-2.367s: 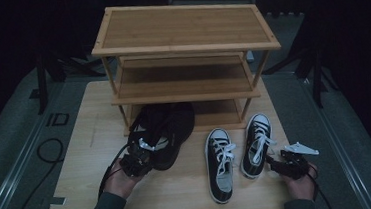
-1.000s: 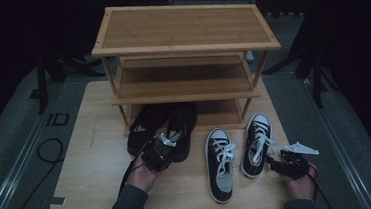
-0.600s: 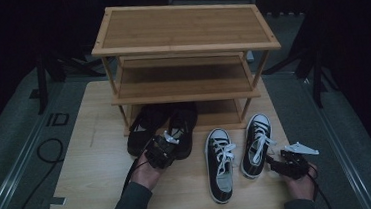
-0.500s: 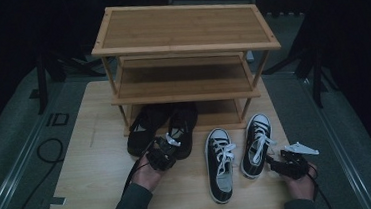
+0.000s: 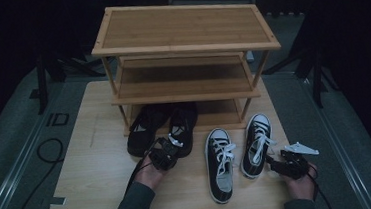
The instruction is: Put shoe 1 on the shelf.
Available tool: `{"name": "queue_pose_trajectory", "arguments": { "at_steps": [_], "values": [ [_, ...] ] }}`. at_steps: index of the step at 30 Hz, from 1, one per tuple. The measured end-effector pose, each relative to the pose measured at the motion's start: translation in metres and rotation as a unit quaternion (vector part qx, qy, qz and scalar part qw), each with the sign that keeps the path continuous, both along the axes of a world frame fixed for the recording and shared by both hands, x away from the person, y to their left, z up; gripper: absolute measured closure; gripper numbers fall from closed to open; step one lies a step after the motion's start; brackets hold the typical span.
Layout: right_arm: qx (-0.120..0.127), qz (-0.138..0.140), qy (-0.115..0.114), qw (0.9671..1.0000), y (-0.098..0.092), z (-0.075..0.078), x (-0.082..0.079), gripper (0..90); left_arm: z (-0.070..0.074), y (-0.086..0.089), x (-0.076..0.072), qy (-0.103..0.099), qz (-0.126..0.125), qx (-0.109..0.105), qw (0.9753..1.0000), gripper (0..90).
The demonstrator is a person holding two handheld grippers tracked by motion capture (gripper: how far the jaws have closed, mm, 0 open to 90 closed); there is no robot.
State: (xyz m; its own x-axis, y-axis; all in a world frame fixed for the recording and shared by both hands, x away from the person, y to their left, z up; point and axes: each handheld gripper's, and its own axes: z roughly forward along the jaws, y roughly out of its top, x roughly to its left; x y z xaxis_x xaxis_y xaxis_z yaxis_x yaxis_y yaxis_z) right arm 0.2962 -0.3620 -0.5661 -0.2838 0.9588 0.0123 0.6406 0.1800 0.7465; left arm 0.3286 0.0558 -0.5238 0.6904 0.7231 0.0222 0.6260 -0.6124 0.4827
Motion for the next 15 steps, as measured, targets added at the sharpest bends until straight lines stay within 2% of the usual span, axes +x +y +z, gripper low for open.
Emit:
{"name": "queue_pose_trajectory", "arguments": {
  "at_steps": [5,8,15],
  "values": [
    [0.0,0.0,0.0,1.0,0.0,0.0,0.0,33.0,0.002,-0.012,0.005,-0.004,-0.013,-0.003,0.9999,90.0],
    [0.0,0.0,0.0,1.0,0.0,0.0,0.0,33.0,0.002,-0.017,0.008,-0.014,-0.008,0.006,0.9999,90.0],
    [0.0,0.001,0.0,1.0,0.0,0.0,0.0,32.9,0.003,-0.022,0.022,-0.019,-0.005,0.001,0.9998,90.0]
  ]
}}
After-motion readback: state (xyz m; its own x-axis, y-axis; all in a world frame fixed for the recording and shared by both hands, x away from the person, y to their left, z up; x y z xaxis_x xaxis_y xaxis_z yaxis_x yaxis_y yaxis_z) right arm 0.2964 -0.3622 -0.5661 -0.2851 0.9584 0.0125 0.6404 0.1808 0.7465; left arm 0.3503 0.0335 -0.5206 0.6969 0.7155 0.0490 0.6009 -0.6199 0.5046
